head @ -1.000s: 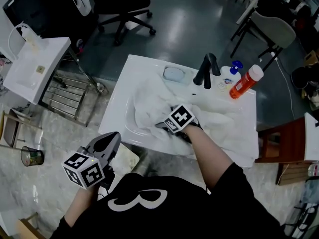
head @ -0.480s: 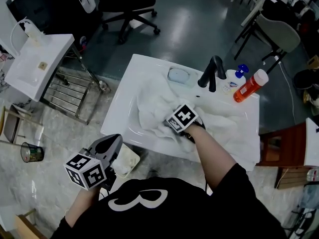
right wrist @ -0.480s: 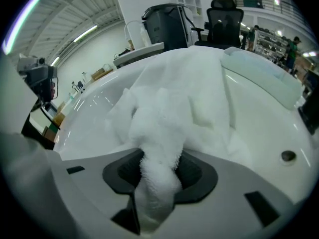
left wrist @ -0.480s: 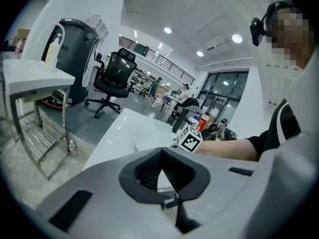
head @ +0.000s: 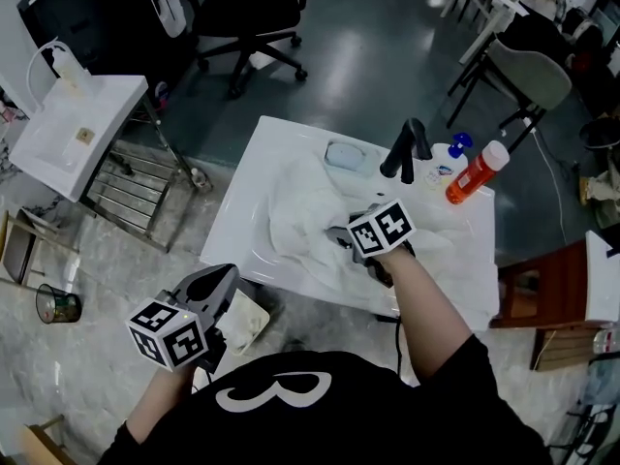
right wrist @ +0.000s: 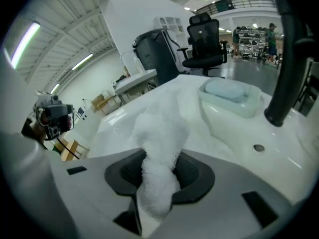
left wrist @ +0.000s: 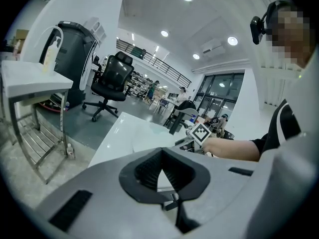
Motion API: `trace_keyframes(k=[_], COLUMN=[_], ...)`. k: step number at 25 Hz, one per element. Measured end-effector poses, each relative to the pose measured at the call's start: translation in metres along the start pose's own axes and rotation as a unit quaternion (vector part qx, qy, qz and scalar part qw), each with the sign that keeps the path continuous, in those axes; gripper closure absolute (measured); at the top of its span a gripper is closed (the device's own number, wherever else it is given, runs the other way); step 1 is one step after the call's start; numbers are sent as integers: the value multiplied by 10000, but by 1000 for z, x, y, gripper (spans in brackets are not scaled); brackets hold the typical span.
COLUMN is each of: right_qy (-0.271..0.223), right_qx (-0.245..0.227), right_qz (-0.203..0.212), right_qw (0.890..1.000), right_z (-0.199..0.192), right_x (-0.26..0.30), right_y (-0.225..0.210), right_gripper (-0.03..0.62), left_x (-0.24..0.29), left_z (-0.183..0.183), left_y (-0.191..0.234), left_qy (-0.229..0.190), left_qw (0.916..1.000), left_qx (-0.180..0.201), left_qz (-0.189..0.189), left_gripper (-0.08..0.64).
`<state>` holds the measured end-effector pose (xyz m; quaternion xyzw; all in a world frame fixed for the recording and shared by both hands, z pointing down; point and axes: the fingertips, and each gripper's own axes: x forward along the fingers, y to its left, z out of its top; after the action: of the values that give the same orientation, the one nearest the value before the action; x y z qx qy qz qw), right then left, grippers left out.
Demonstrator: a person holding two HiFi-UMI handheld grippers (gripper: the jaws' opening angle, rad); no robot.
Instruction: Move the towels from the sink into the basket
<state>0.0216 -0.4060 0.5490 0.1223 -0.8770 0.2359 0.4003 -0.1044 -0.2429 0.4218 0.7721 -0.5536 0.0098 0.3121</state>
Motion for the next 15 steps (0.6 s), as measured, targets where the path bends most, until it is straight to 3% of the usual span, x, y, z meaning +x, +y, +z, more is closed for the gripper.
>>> trace_keyframes(k=[7, 15], right_qy=[-1226, -2352], right_qx=[228, 253], right_qz=[-277, -368], right_qw=[9918, 9709], right_z=[42, 74], right_x=[-71, -137], right_y=[39, 132], right_gripper=[460, 460], left_x=[-36, -95], left_z=[6, 0], left_y=[-9, -15], left_qy=[-38, -134], left_qw=[9999, 9997], left_qx=[14, -57], left_qz=[-118, -194], left_gripper=[555, 555])
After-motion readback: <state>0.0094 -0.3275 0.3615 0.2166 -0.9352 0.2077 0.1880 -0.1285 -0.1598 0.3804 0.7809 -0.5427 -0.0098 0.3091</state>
